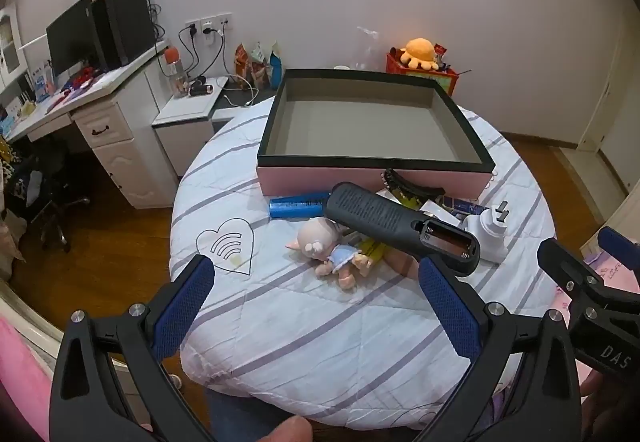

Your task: Organize rigid objects

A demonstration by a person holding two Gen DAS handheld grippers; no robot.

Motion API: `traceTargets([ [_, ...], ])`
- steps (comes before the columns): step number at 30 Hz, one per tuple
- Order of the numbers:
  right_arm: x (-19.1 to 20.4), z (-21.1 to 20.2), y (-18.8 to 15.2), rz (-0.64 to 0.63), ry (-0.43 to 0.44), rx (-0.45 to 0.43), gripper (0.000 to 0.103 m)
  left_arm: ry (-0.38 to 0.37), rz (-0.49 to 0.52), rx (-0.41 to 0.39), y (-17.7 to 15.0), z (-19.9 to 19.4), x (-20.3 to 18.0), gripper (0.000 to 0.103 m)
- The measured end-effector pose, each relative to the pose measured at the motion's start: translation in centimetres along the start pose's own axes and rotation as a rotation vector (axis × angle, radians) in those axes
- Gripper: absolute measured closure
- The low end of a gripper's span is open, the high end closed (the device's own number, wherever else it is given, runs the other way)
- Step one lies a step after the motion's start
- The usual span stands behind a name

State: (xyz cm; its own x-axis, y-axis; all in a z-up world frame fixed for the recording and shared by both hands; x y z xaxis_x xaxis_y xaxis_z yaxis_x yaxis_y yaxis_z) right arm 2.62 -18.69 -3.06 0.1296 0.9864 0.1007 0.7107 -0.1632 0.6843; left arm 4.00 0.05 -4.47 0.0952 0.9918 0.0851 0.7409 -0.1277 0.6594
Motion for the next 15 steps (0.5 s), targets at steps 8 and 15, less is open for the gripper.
traceTargets([
  [8, -0.4, 0.0, 0.2, -0.004, 0.001, -0.005, 0.0, 0.004, -0.05, 0.013, -0.2, 0.2, 1.1, 0.0],
  [15, 0.2, 0.2, -0.1, -0.005, 0.002, 0.009, 0.0, -0.01, -0.026, 0.022, -0.4, 0.5, 0.4, 0.0],
])
Point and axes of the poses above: each gripper's, at about its wrist camera, not at the fingertips, and z roughly the way its jaws point, x to its left, y to its top, the point moved 6 cm from there along z, roughly the way its jaws point, and after that the axes turned 8 degrees about z, right-handed, at the moved point
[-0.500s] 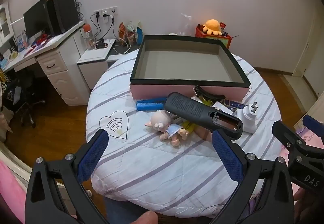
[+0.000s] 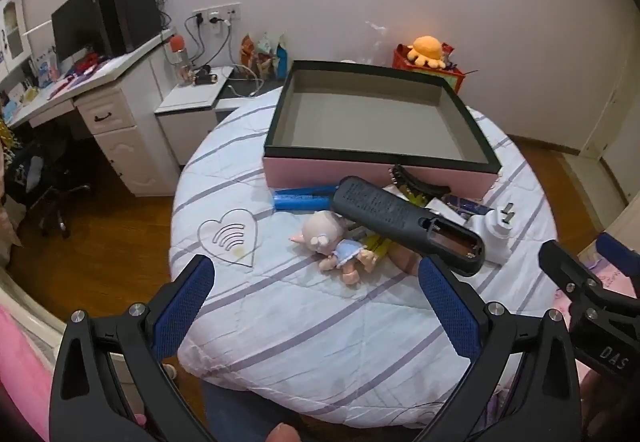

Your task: Organize rigid objects

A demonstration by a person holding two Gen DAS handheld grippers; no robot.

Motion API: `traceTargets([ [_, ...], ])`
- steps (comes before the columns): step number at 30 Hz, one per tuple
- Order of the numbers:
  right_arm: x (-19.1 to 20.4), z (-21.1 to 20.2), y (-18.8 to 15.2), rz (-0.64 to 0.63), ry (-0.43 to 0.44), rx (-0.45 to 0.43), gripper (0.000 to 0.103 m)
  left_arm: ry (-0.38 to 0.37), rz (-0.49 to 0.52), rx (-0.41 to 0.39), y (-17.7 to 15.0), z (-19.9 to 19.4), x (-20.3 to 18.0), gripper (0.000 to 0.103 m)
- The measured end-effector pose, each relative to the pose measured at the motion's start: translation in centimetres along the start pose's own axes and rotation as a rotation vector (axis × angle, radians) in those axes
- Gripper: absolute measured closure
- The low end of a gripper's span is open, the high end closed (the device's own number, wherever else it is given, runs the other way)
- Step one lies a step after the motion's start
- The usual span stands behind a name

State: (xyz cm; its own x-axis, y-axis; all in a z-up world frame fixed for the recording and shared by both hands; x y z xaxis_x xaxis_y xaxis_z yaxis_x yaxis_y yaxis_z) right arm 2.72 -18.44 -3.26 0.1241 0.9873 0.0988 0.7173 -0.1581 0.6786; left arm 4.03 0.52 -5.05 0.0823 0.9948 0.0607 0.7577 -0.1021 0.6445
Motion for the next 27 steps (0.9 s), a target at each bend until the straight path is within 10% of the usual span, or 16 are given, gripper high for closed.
traceTargets([
  [27, 0.7, -4.0, 0.8, -0.016, 0.004, -0.076, 0.0, 0.056, 0.003, -0.095, 1.3, -5.6, 1.0, 0.0],
])
Point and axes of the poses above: each gripper's, at about its wrist camera, not at the fingertips, and z roughly the way its jaws point, x to its left, y to its top, the point moved 6 cm from there along z, roughly the way its jaws point, and after that the axes turned 8 degrees about z, right-handed, at the moved point
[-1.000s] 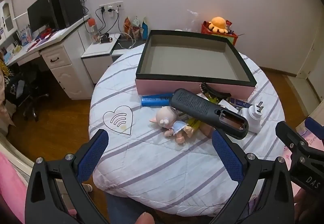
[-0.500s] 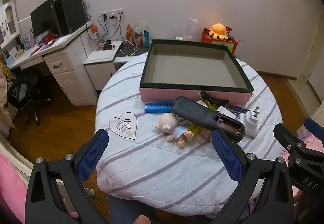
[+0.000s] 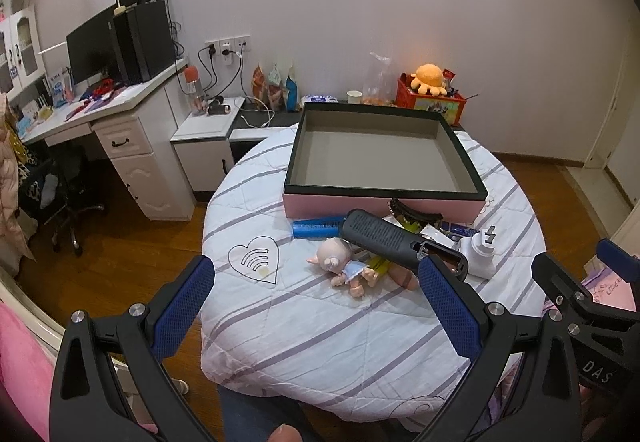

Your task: Organize rigid objects

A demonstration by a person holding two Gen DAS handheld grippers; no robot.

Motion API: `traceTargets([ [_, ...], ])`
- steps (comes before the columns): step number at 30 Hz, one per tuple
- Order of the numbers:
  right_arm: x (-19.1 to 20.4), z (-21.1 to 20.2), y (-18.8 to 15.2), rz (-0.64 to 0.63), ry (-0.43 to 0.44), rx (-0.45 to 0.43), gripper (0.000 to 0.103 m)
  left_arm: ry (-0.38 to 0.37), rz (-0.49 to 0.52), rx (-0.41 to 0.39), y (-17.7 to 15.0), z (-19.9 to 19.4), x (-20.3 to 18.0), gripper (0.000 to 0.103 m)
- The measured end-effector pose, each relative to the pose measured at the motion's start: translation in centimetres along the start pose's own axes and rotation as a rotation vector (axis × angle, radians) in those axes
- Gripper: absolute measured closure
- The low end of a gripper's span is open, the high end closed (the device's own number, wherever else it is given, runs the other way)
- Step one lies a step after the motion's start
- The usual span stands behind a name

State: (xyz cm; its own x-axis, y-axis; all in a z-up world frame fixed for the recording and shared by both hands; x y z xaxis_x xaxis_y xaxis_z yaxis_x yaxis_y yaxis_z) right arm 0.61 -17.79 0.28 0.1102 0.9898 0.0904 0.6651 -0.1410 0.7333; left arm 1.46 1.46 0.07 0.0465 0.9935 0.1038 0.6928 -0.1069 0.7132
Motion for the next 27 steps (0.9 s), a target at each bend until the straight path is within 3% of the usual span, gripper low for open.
traceTargets([
  [27, 0.46, 0.0, -0.04, -0.005, 0.003, 0.006, 0.0, 0.005, -0.002, 0.0, 0.2, -0.46, 0.28, 0.0],
])
Point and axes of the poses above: each gripper's, at about its wrist camera, not at the fingertips, and z roughly the way its jaws point, x to its left, y to its top, the point moved 6 cm from there along z, roughly the way its jaws point, and after that the axes turned 8 degrees about z, right-handed, at the moved point
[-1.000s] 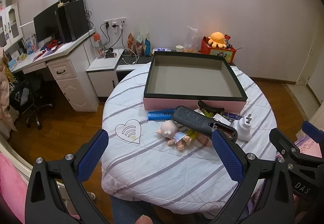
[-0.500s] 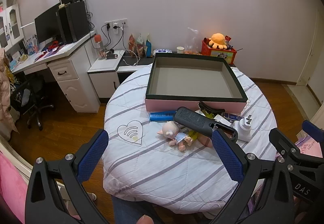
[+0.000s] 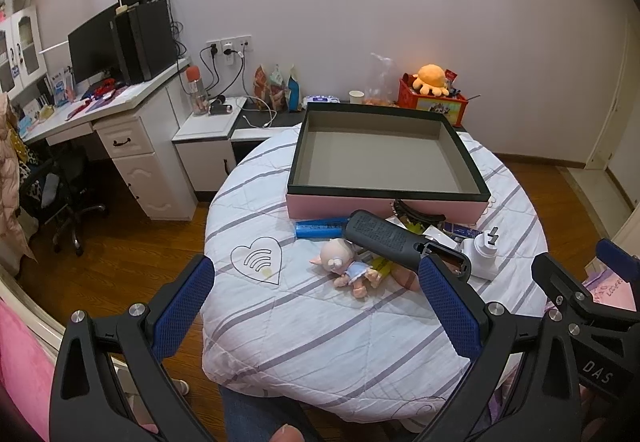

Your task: Organize rigid objects

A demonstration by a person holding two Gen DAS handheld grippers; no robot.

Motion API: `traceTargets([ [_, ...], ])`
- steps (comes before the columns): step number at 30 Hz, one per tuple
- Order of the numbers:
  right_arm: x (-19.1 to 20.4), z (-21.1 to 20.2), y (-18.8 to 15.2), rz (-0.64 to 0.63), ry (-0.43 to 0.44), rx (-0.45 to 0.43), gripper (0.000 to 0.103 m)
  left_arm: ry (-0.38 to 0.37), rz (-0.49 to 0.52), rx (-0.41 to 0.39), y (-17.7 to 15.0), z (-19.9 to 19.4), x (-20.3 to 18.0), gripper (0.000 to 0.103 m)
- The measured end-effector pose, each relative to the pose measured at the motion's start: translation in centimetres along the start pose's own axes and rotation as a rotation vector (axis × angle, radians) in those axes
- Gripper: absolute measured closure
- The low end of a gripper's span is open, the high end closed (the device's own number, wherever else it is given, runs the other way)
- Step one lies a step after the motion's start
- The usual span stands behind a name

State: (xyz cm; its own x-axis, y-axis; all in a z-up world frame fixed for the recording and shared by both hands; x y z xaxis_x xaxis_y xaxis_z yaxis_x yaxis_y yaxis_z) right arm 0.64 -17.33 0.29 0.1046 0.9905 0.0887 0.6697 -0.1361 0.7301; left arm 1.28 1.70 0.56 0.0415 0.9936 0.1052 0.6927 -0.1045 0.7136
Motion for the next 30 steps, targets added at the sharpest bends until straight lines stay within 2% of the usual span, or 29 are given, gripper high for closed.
traceTargets([
  [19, 0.1, 0.4, -0.2, 0.002, 0.001, 0.01, 0.0, -0.006, -0.008, 0.015, -0.5, 0.7, 0.1, 0.0],
  [30, -0.6, 2.5, -0.9, 0.021, 0.0, 0.06, 0.0, -0.01, -0.014, 0.045, -1.3, 2.9, -0.1, 0.0],
])
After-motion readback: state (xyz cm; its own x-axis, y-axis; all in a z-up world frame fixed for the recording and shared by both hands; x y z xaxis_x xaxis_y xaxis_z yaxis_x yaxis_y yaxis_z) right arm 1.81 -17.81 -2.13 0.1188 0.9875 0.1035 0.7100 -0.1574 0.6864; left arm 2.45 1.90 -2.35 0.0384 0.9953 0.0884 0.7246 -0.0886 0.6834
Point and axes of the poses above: each gripper's, at about its wrist camera, not at the fingertips, and z roughly the way its jaws point, x to its left, y to its top, the point moved 6 cm from there along z, roughly the way its jaws point, and after that the axes turned 8 degrees about z, right-handed, at the moved point
